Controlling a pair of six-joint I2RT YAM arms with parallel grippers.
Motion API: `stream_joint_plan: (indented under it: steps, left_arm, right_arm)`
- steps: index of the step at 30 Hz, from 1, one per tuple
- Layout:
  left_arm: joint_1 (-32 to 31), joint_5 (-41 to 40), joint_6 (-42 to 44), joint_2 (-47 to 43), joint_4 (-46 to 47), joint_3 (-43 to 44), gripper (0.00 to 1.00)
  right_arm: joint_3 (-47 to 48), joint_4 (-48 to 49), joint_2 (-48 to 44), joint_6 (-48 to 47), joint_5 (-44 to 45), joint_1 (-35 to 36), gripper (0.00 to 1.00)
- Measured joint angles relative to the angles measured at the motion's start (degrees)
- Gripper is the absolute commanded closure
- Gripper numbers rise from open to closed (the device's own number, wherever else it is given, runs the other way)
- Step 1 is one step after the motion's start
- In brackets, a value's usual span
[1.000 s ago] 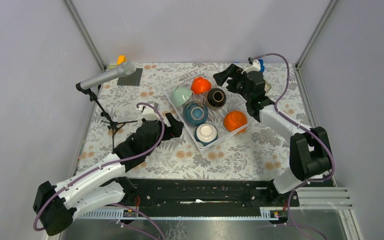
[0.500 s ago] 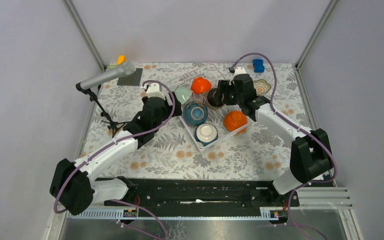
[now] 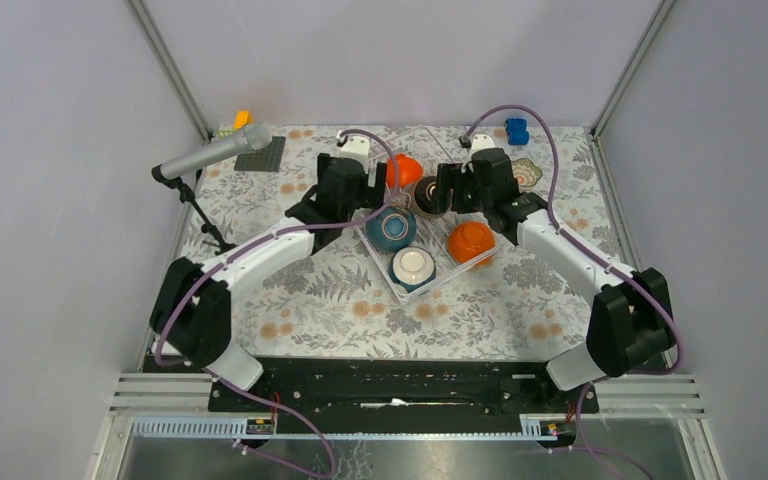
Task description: Unload the bowls from the dish rack
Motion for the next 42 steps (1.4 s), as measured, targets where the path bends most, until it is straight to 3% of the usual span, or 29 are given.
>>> stream_joint_plan:
  steps: [4,9,14,22,30,33,38,42]
  left_arm:
    - [0.0,-1.77,3.56,4.68,-1.79,3.3,0.01]
    - [0.0,-2.71,6.69,9.66,-5.38,7.74,0.01]
    - [0.0,-1.64,8.85,15.21,-10.49,14.49,0.01]
    - [0.2,-0.59,9.62,25.97,-21.97,29.07,0.01]
    - [1.68,0.68,9.42,29.16,-29.66,33.77,0.02]
    - [2.1,0.83,9.35,29.62,-31.15,34.75,0.08]
    - [2.25,0.61,9.18,29.7,-32.22,35.28,0.25]
    - [2.25,0.13,9.35,29.7,-32.59,35.6,0.31]
  right_arm:
    - [-0.07,0.11,-1.2,0.42,0.0,0.0,0.31]
    - [-1.29,1.22,-3.26,1.64,0.0,0.0,0.13]
    - [-2.45,2.29,-4.98,2.34,0.04,0.0,0.07]
    - [-2.49,2.91,-6.54,2.36,1.46,0.0,0.06]
    - [-3.02,3.1,-6.6,2.34,1.57,0.0,0.06]
    - [-3.02,3.1,-6.6,2.32,1.55,0.0,0.06]
    - [-3.02,3.1,-6.6,2.34,1.55,0.0,0.06]
    - [-3.02,3.1,-6.6,2.32,1.55,0.0,0.06]
